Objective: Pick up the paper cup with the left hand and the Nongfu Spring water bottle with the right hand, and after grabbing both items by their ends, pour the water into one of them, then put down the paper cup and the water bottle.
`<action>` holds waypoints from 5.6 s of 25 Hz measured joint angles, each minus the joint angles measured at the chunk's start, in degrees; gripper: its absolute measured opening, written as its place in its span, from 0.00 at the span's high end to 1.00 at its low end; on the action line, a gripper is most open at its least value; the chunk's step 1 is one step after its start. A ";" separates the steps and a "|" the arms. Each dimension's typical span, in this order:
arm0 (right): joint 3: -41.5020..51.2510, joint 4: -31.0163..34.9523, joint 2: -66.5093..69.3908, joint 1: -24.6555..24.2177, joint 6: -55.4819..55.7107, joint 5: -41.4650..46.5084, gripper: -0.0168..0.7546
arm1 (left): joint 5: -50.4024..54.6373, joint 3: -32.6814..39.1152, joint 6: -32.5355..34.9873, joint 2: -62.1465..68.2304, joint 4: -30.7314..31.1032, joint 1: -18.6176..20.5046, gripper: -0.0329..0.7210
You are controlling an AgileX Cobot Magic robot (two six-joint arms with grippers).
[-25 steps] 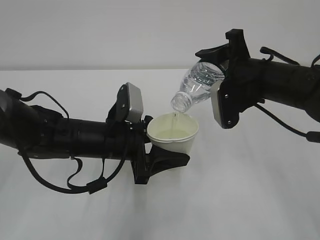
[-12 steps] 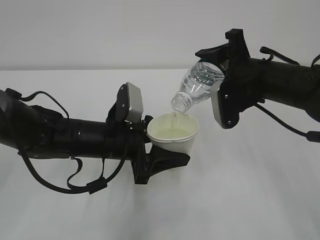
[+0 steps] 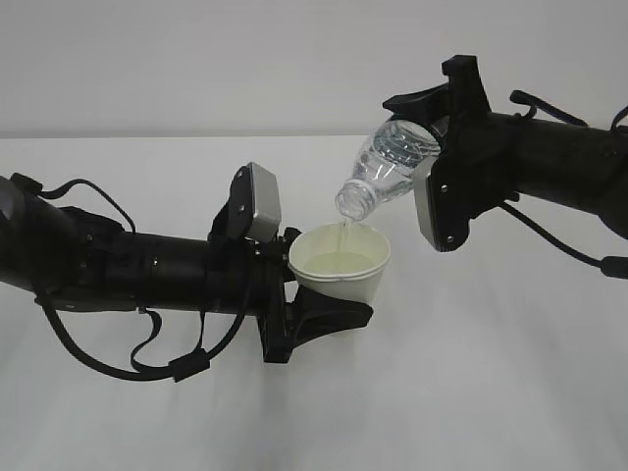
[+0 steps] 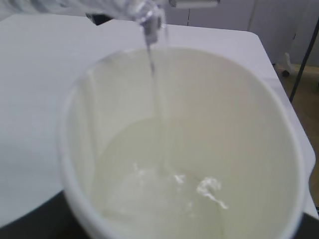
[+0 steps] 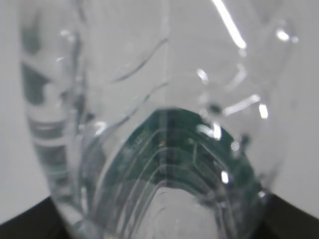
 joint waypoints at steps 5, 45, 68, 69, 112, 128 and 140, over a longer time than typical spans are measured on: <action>0.00 0.00 0.00 0.00 -0.13 0.00 0.37 | 0.00 0.00 0.00 0.00 0.00 0.00 0.35; 0.00 0.00 -0.05 0.00 -1.37 -0.22 0.37 | 0.00 0.00 0.00 0.00 0.37 0.00 0.35; -0.13 0.00 -0.05 0.00 -1.50 -0.48 0.37 | 0.00 0.00 0.00 0.00 0.37 0.00 0.35; -0.13 0.00 -0.05 0.00 -1.50 -0.48 0.37 | 0.00 0.00 -0.10 0.00 0.37 0.00 0.35; -0.13 0.11 -0.05 0.00 2.90 -0.83 0.37 | 0.00 0.00 -0.10 0.00 -0.46 0.00 0.35; 1.49 0.11 -0.05 0.00 15.52 -4.48 0.37 | 0.00 0.00 -0.10 0.00 -1.28 0.00 0.35; 1.49 4.29 -0.05 0.00 26.18 -6.90 0.37 | 0.00 0.00 -0.10 0.00 -1.28 0.00 0.35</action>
